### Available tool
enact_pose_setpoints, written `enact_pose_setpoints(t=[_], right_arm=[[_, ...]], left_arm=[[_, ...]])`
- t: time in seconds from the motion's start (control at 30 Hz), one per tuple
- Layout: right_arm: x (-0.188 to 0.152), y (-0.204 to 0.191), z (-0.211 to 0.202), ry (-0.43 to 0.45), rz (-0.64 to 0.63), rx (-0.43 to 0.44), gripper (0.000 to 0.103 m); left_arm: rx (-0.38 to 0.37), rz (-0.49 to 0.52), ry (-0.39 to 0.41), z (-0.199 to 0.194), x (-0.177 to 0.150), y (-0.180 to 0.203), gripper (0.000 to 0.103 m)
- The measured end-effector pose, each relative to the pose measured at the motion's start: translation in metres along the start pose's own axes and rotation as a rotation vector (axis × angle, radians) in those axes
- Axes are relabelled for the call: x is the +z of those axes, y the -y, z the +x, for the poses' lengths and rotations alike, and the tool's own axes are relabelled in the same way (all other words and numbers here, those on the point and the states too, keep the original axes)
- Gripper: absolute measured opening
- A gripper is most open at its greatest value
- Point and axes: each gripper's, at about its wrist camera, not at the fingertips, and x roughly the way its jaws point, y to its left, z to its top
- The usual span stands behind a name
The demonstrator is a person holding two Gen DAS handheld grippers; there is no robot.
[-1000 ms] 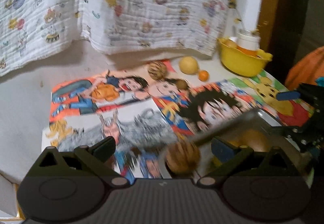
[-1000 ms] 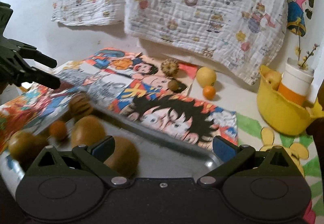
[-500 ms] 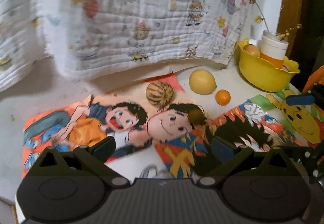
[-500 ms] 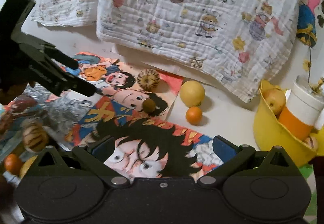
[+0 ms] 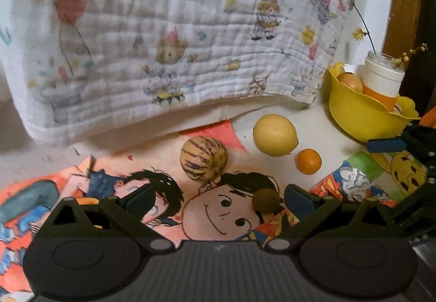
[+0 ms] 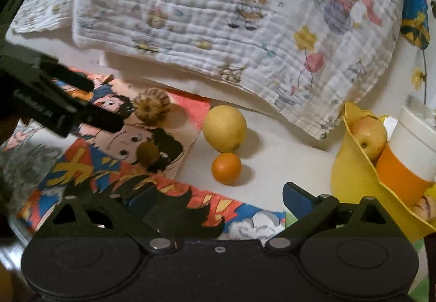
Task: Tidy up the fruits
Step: 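Move right tool toward the tangerine while left tool approaches the small brown fruit, then close right gripper on the tangerine while left gripper closes on the small brown fruit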
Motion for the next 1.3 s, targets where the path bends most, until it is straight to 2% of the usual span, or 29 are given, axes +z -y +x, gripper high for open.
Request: enact_pose_setpoints(t=[0.23,0.43,0.6,0.8,0.97,1.13,1.3], right_arm=[[0.006,0.01,0.025,-0.006,0.017,0.004,0.087],[0.009,0.018,0.039,-0.03,0.074,0.04,0.074],[0.011,0.025,0.048,-0.054,0.126,0.066,0.06],[0.014,0.026,0.055,-0.074,0.155,0.089,0.048],[0.015,0.027,0.061,-0.096,0.171,0.103,0.038],[0.014,0.026,0.065,-0.1,0.176,0.103,0.036],[0.013,0.025,0.065,-0.096,0.188,0.106,0.036]], left_arm=[[-0.055,-0.017,-0.014,0.01,-0.012,-0.002,0.102],[-0.083,0.063,-0.014,0.016,-0.018,0.01,0.102],[-0.092,0.135,0.004,0.019,-0.018,0.023,0.095],[-0.099,0.219,0.008,0.026,-0.015,0.039,0.081],[-0.105,0.264,0.0,0.031,-0.015,0.048,0.064],[-0.104,0.268,-0.008,0.036,-0.013,0.051,0.052],[-0.081,0.25,-0.02,0.04,-0.009,0.048,0.034]])
